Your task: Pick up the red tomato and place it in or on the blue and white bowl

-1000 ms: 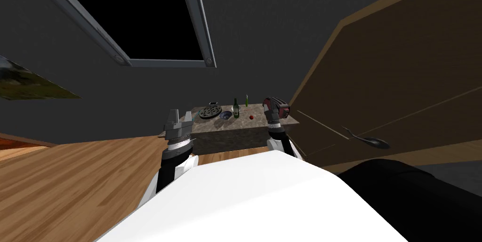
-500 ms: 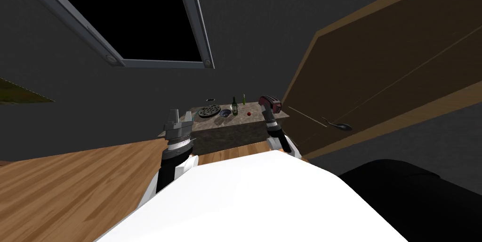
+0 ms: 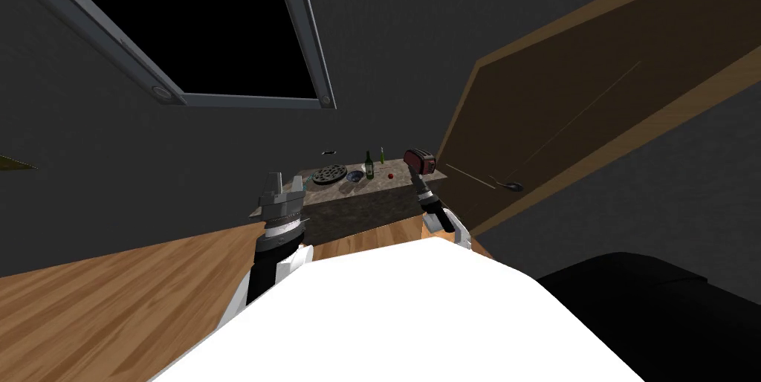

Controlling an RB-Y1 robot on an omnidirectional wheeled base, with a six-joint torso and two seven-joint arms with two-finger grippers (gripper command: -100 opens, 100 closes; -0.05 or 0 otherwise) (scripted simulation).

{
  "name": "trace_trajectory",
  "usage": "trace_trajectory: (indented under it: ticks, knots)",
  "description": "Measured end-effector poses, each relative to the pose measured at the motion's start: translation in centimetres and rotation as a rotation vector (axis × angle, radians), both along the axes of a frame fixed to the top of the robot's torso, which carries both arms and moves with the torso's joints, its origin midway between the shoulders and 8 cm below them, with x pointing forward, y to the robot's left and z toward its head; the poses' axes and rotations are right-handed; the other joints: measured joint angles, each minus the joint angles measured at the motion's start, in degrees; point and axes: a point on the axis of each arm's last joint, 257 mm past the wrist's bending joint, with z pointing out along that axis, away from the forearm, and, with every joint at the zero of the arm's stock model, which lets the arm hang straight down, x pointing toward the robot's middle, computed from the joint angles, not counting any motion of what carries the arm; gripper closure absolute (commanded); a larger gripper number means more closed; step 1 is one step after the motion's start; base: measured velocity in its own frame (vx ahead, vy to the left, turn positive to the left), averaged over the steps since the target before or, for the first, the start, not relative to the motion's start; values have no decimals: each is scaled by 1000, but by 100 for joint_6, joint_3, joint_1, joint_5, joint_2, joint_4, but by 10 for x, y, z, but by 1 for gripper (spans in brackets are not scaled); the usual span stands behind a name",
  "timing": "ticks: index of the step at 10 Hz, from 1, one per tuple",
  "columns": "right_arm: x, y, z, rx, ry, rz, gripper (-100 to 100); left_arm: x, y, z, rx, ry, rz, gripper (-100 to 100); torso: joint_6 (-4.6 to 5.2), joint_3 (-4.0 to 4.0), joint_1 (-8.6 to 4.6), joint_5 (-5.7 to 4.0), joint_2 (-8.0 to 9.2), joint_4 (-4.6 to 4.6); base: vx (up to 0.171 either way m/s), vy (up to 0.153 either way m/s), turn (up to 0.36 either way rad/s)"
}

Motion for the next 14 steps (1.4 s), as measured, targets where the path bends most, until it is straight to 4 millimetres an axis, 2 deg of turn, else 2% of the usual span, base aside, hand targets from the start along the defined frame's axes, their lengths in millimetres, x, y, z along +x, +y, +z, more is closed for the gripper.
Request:
trace_trajectory:
  ticks: [6, 11, 14]
  knots:
    - [36, -13, -57, -252, 105, -63, -100, 0, 0, 0, 0, 0, 0, 0, -1, -19, -12, -2, -34, -7, -33, 58, -45]
    - [54, -36, -107, -423, 188, -115, -100, 0, 0, 0, 0, 0, 0, 0, -2, -27, -16, -3, -48, -10, 9, 51, -2]
    - [62, -57, -139, -538, 250, -151, -100, 0, 0, 0, 0, 0, 0, 0, -2, -31, -14, -2, -54, -11, 38, 50, 29]
